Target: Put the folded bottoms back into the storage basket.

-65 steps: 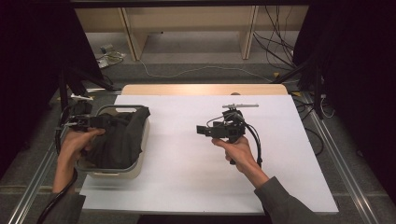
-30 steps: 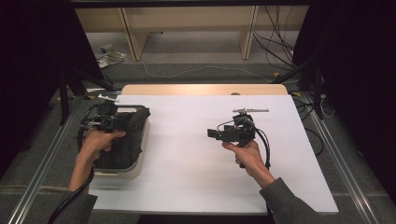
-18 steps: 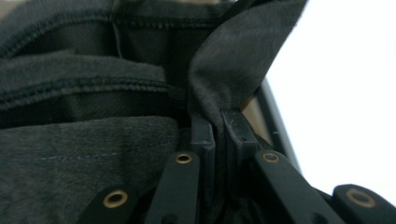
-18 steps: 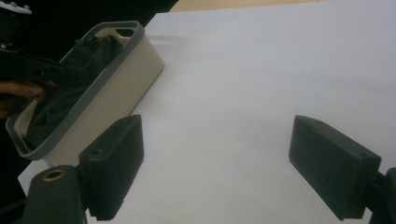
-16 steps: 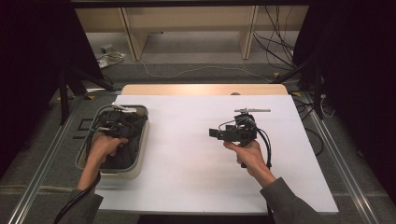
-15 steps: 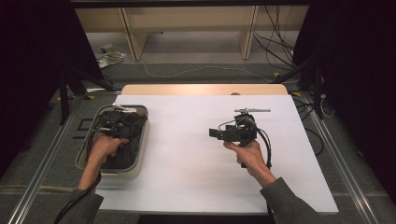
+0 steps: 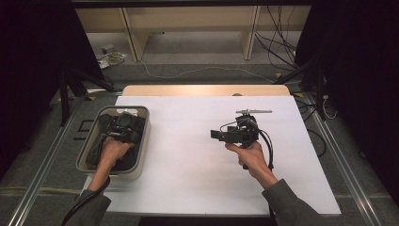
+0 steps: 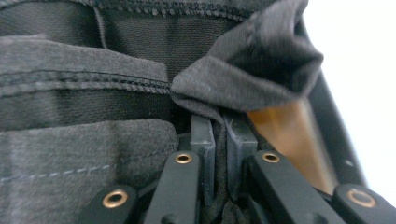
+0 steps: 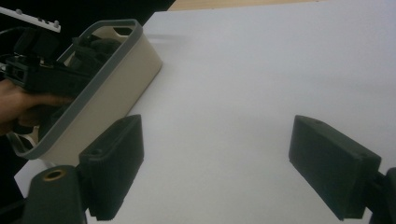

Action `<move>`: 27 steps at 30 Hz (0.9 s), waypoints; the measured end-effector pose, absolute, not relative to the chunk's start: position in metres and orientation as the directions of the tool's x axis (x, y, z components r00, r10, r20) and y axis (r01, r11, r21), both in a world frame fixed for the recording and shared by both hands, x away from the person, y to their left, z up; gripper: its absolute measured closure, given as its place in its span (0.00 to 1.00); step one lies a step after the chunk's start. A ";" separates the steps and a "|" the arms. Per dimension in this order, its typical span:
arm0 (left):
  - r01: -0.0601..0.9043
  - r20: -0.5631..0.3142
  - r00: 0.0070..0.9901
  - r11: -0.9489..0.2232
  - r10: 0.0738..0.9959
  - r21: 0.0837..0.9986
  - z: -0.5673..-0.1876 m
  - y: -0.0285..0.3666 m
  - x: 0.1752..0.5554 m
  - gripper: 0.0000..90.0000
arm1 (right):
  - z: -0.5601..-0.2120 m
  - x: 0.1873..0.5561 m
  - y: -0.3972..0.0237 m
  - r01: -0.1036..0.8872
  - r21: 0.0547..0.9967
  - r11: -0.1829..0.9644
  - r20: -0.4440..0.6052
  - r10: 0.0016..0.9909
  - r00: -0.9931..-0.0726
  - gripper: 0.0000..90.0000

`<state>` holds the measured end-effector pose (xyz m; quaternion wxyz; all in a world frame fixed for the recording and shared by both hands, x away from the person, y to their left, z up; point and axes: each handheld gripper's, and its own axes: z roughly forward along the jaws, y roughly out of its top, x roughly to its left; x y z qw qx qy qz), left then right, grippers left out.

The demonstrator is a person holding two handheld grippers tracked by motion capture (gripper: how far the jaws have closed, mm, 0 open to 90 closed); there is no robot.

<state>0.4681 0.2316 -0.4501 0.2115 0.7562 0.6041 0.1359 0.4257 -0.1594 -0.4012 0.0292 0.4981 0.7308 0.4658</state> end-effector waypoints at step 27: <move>0.820 -0.102 0.227 -0.133 0.969 0.557 -0.414 0.239 0.460 0.71 | -0.399 0.425 -0.162 0.694 0.717 0.066 0.417 0.758 -0.502 0.21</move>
